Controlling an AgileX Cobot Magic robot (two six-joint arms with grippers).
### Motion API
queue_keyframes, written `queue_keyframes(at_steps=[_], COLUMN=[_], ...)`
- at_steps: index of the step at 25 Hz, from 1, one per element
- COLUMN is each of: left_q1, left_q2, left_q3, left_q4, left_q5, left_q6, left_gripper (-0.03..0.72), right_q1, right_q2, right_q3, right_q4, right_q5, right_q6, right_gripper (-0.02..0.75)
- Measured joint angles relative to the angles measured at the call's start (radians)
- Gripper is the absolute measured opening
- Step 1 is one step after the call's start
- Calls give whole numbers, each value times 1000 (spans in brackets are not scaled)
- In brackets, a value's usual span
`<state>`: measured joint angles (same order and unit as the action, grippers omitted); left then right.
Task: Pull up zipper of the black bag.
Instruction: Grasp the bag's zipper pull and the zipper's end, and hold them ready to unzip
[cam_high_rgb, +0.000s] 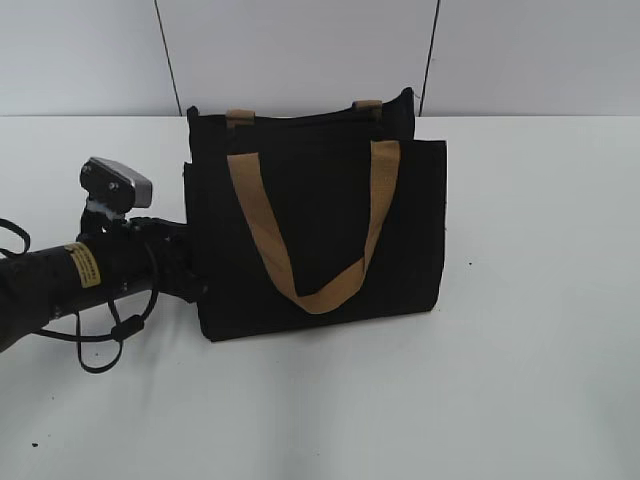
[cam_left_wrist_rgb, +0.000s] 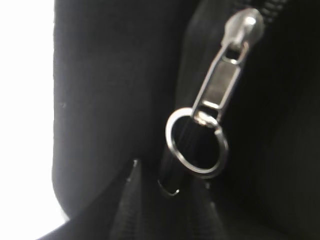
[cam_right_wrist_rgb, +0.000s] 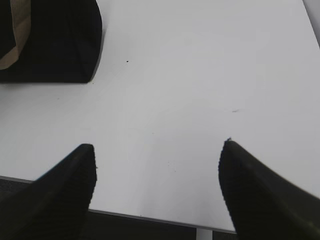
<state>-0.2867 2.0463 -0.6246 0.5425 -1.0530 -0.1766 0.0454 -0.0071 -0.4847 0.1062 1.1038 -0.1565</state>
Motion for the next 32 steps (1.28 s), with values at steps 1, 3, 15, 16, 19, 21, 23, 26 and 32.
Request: queue_keyframes(at_steps=[1, 3, 15, 16, 19, 21, 23, 26, 32], left_q1=[0, 0, 0, 0, 0, -1, -11, -49, -128], left_q2=[0, -2, -365, -411, -534, -600, -658, -721, -763], left_q3=[-1, 0, 88, 88, 88, 88, 88, 88, 51], left_q4=[0, -2, -67, -67, -67, -67, -64, -55, -37], left_q5=[7, 29, 219, 242, 321, 373, 419, 483, 603], left_q6=[0, 0, 0, 0, 0, 0, 0, -2, -2], left_gripper=[169, 51, 36, 36, 36, 34, 34, 32, 32], right_q1=[0, 0, 0, 0, 0, 0, 0, 0, 0], right_q2=[0, 0, 0, 0, 0, 0, 0, 0, 0], right_q3=[0, 0, 0, 0, 0, 0, 0, 0, 0], right_q4=[0, 0, 0, 0, 0, 0, 0, 1, 4], right_q5=[0, 0, 0, 0, 0, 0, 0, 0, 0], right_q6=[0, 0, 0, 0, 0, 0, 0, 2, 5], right_gripper=[583, 583, 583, 583, 583, 583, 583, 583, 583])
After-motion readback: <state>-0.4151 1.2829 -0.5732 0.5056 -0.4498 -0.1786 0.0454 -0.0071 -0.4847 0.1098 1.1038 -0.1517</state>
